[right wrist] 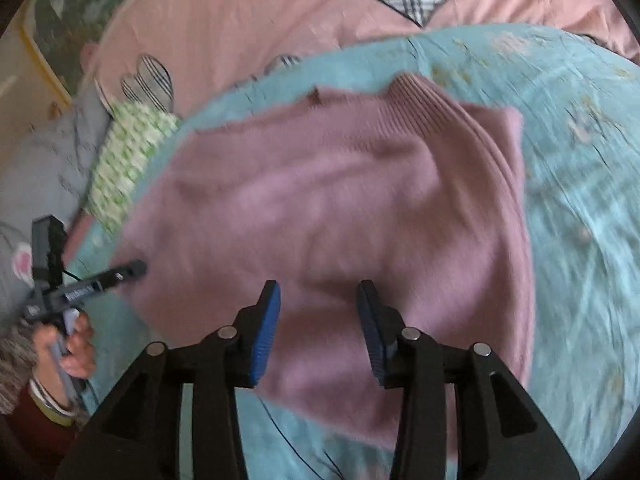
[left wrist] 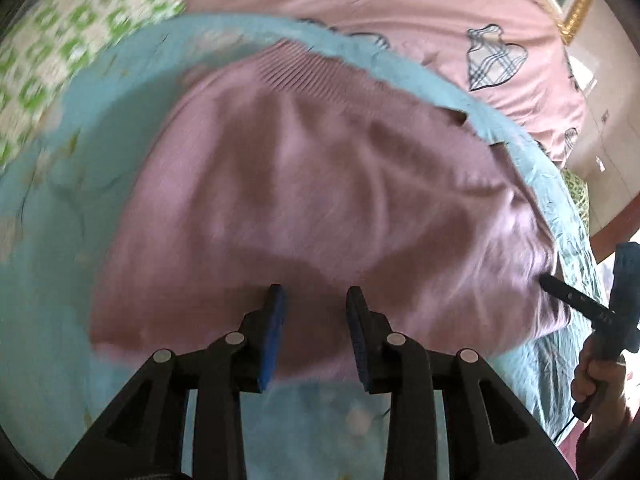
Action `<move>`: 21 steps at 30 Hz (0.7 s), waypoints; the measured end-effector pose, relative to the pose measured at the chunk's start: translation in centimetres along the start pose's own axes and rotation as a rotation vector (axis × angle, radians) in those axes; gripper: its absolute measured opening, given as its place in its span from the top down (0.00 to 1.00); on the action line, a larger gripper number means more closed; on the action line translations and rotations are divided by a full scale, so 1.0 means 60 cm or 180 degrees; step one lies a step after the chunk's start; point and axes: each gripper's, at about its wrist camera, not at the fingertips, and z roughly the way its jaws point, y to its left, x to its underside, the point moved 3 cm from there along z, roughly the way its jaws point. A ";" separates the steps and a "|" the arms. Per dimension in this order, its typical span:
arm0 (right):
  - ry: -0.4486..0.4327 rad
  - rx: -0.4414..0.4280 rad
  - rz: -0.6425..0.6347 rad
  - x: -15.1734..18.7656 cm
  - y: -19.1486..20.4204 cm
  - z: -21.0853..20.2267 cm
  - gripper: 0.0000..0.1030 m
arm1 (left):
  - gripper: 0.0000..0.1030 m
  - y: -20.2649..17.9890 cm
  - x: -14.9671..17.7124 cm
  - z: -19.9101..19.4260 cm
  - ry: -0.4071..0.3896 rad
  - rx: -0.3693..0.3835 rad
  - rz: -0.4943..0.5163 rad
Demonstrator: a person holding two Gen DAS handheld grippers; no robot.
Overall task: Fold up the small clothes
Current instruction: 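Fold the hem up toward the collar and open both grippers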
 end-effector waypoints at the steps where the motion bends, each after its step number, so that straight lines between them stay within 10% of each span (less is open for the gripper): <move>1: 0.0067 0.0160 -0.0020 0.016 -0.012 -0.003 0.60 | 0.71 0.009 0.009 -0.002 -0.0003 -0.0046 -0.0014; 10: -0.0012 0.0424 0.0173 0.075 -0.069 -0.071 0.60 | 0.74 0.072 0.043 -0.036 -0.0077 0.0021 -0.0315; 21: -0.0356 -0.0092 0.0379 0.095 -0.003 -0.117 0.55 | 0.45 0.102 0.116 -0.099 -0.0149 0.0233 -0.0999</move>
